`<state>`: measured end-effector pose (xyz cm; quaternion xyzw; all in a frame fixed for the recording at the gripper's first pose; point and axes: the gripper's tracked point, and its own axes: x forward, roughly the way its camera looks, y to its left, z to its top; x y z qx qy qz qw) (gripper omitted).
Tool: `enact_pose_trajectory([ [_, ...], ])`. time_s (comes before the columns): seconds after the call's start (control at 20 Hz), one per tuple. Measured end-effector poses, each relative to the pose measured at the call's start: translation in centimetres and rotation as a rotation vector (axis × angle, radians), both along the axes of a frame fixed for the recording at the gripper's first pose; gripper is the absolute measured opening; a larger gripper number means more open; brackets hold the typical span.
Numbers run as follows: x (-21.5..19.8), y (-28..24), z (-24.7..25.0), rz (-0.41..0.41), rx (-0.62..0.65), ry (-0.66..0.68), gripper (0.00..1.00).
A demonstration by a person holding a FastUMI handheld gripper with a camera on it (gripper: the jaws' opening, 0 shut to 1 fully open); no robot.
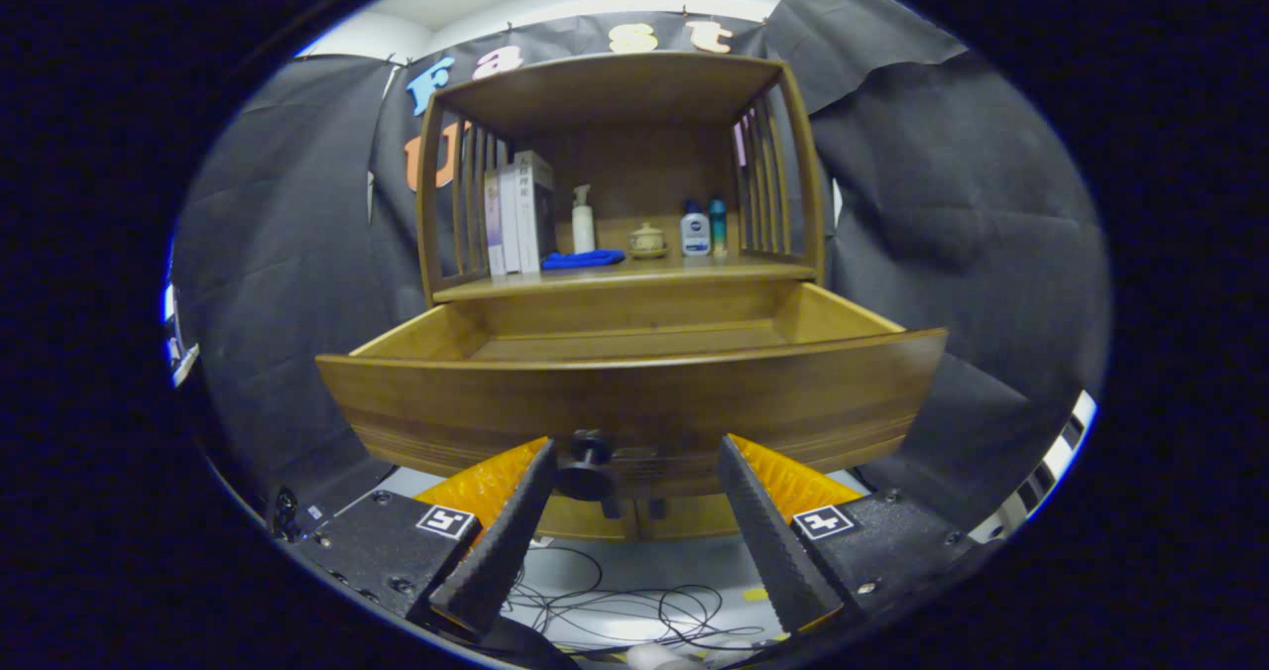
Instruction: Pull open the drawer, take out the items inside it, and place them on the countertop above the cabinet.
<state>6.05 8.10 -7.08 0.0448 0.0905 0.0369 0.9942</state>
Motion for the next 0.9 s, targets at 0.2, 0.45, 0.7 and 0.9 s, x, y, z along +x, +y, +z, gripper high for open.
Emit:
enact_pose_trajectory([
  [0.2,-1.4,-3.5,5.1,-0.041,0.037,-0.058,1.00],
  [0.45,0.6,-6.1,12.1,-0.090,0.015,-0.132,1.00],
  [0.7,4.9,-4.8,18.3,-0.063,0.018,-0.155,1.00],
  [0.9,9.8,-2.4,19.9,-0.022,0.015,-0.069,1.00],
])
